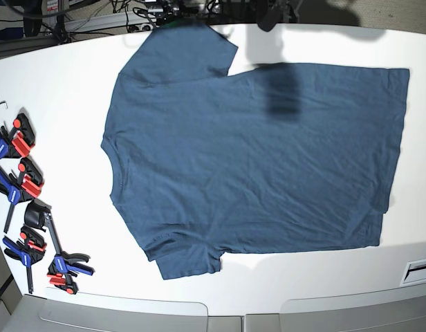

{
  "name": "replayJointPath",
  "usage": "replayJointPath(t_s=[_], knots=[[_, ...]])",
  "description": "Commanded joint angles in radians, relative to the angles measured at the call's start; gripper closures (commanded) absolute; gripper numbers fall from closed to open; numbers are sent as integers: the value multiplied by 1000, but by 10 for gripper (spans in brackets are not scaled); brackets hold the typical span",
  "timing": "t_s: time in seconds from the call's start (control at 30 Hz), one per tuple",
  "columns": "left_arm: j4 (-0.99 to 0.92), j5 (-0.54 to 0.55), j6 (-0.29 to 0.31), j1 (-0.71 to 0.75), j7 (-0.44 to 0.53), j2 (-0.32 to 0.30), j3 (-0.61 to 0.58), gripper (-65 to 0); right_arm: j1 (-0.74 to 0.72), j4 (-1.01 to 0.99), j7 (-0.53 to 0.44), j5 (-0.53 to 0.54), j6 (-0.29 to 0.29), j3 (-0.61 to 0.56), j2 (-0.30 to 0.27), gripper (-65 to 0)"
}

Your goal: Fold the T-shirt properly

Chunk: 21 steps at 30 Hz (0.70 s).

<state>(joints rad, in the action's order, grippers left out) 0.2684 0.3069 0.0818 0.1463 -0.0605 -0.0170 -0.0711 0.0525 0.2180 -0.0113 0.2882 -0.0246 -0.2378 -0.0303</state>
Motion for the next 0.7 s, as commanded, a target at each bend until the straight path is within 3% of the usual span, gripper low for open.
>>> replayJointPath(t_s=[0.0, 0.67], knots=[[2, -3, 8, 6, -3, 0, -1, 0, 1, 7, -14, 0, -6, 3, 0, 0], [16, -3, 8, 29, -4, -4, -1, 0, 14, 7, -14, 0, -6, 3, -9, 0]])
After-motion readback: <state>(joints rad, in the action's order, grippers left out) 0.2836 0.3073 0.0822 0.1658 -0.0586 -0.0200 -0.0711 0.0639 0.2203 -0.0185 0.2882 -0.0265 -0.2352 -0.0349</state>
